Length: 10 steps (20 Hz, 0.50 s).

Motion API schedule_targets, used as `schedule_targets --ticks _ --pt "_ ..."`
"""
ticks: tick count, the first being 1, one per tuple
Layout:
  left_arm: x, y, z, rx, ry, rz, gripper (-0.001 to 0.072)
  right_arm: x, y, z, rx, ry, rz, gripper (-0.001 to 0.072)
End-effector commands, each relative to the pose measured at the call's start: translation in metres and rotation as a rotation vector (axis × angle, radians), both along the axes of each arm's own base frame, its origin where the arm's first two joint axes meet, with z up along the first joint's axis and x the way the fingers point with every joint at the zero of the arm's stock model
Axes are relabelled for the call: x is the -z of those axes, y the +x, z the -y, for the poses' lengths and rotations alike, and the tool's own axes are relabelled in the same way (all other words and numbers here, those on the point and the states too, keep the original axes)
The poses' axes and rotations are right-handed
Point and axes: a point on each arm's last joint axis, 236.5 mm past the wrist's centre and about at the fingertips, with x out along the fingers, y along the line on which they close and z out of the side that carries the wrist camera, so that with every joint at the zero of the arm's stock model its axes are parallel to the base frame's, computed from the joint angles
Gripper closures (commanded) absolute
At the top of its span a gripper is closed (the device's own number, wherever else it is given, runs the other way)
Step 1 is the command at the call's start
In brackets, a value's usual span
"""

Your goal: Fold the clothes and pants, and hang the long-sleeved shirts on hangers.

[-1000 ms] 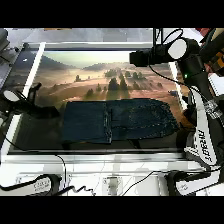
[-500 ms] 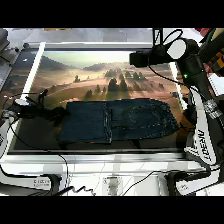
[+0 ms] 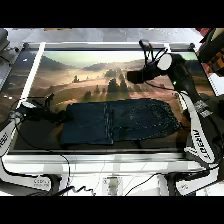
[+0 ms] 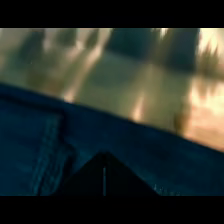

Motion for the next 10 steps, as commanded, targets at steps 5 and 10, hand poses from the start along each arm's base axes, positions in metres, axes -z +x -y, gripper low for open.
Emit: schedule_targets --ticks 5,10 --pt "-0.132 0.035 0.008 -0.030 -0.021 0.245 0.0678 0.068 -0.030 -0.079 -0.045 0.077 -0.039 0.0669" --pt "-0.229 0.022 0.018 -0.079 -0.025 0.454 0.0678 0.113 -0.057 -0.193 0.029 0.265 -0.098 0.0670"
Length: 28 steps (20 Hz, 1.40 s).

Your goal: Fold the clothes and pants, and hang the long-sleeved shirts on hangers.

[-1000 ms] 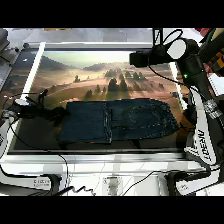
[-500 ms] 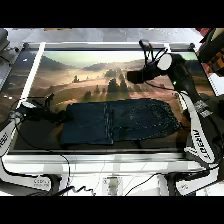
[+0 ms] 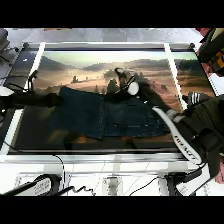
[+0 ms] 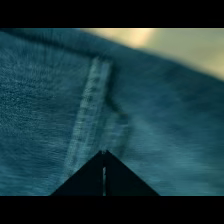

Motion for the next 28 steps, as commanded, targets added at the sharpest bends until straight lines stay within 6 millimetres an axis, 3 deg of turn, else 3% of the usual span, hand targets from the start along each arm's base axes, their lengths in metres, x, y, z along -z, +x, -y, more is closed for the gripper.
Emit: schedule_targets --ticks 1,4,6,8,12,16,20,23,25,26,27,28 --pt "-0.065 -0.013 0.008 -0.029 -0.005 0.140 0.0678 0.027 -0.021 -0.080 0.083 0.161 -0.043 0.0670" --pt "-0.088 -0.022 0.010 -0.047 -0.002 0.188 0.0678 0.037 -0.036 -0.123 0.129 0.258 -0.069 0.0671" --pt "-0.092 -0.024 0.013 -0.074 -0.036 0.165 0.0677 0.032 -0.033 -0.128 0.139 0.278 -0.041 0.0671" --pt "-0.096 -0.023 0.023 -0.064 -0.077 0.162 0.0677 0.032 -0.022 -0.115 0.137 0.253 -0.038 0.0670" --pt "-0.127 -0.023 0.064 -0.017 -0.232 0.206 0.0677 0.032 0.006 -0.049 0.068 0.107 -0.079 0.0669" --pt "-0.136 -0.014 0.122 0.027 -0.262 0.274 0.0677 -0.007 0.050 0.042 0.132 0.059 -0.075 0.0669" --pt "-0.107 -0.019 0.220 0.124 -0.283 0.254 0.0678 -0.080 0.085 0.134 0.269 0.093 0.038 0.0669" --pt "-0.077 -0.032 0.305 0.106 -0.371 0.168 0.0678 -0.131 0.088 0.186 0.296 0.079 0.151 0.0669" --pt "-0.065 -0.035 0.348 0.023 -0.449 0.119 0.0675 -0.157 0.089 0.214 0.329 0.066 0.211 0.0669" --pt "-0.059 -0.037 0.364 0.014 -0.448 0.125 0.0649 -0.165 0.089 0.226 0.348 0.060 0.230 0.0669" --pt "-0.054 -0.041 0.379 0.017 -0.444 0.129 0.0472 -0.173 0.089 0.237 0.366 0.056 0.246 0.0669" --pt "-0.054 -0.042 0.391 0.024 -0.444 0.135 0.0216 -0.177 0.089 0.246 0.378 0.048 0.256 0.0669"
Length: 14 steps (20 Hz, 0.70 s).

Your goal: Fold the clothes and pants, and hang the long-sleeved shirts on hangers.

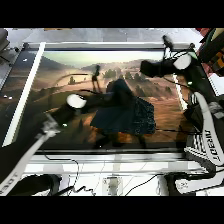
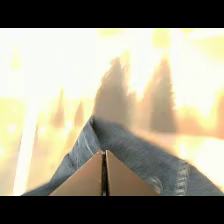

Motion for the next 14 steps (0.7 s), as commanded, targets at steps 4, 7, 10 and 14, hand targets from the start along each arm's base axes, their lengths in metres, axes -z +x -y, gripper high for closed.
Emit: schedule_targets --ticks 4,7,10,14 --pt "0.006 0.009 0.041 -0.070 -0.007 0.041 0.0095 -0.010 -0.010 0.084 0.080 -0.173 0.004 0.0669" --pt "-0.008 0.031 0.013 -0.093 0.052 0.150 0.0097 0.016 -0.030 0.152 0.124 -0.389 -0.109 0.0669" --pt "-0.034 0.045 -0.017 -0.111 0.140 0.322 0.0097 0.054 -0.063 0.203 0.089 -0.478 -0.259 0.0670" --pt "-0.071 0.045 -0.038 -0.135 0.148 0.422 0.0097 0.129 -0.124 0.163 -0.190 -0.182 -0.394 0.0671"
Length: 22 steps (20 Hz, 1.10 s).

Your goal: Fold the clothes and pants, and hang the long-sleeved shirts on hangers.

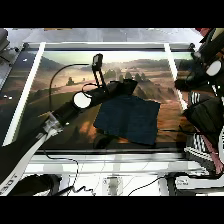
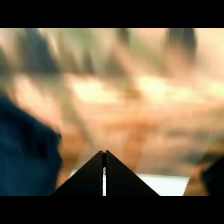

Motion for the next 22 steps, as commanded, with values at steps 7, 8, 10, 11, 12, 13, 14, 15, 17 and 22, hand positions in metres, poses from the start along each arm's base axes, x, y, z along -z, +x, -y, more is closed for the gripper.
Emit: schedule_targets --ticks 7,8,10,11,12,13,14,15,17,22 --pt "-0.026 0.001 -0.017 -0.018 0.031 0.098 0.0097 0.099 -0.084 -0.105 -0.111 0.586 -0.137 0.0075" --pt "-0.026 0.001 -0.017 -0.017 0.031 0.098 0.0097 0.111 -0.088 -0.104 -0.089 0.556 -0.160 0.0075" --pt "-0.026 0.001 -0.017 -0.017 0.031 0.098 0.0097 0.126 -0.090 -0.111 -0.056 0.529 -0.189 0.0061" --pt "-0.026 0.001 -0.017 -0.017 0.031 0.098 0.0097 0.132 -0.087 -0.114 -0.030 0.521 -0.192 0.0042" --pt "-0.026 0.001 -0.017 -0.017 0.031 0.098 0.0097 0.136 -0.081 -0.116 0.007 0.515 -0.190 0.0041" --pt "-0.026 0.001 -0.017 -0.017 0.031 0.098 0.0097 0.141 -0.074 -0.118 0.056 0.506 -0.187 0.0041" --pt "-0.026 0.001 -0.017 -0.017 0.031 0.098 0.0097 0.146 -0.068 -0.120 0.109 0.503 -0.186 0.0042" --pt "-0.026 0.001 -0.017 -0.018 0.031 0.098 0.0097 0.151 -0.063 -0.125 0.164 0.511 -0.196 0.0042" --pt "-0.026 0.001 -0.017 -0.018 0.032 0.098 0.0097 0.158 -0.064 -0.143 0.181 0.551 -0.230 0.0046" --pt "-0.018 0.005 -0.022 -0.006 0.159 0.201 0.0097 0.153 -0.073 -0.207 -0.032 0.631 -0.223 0.0323"
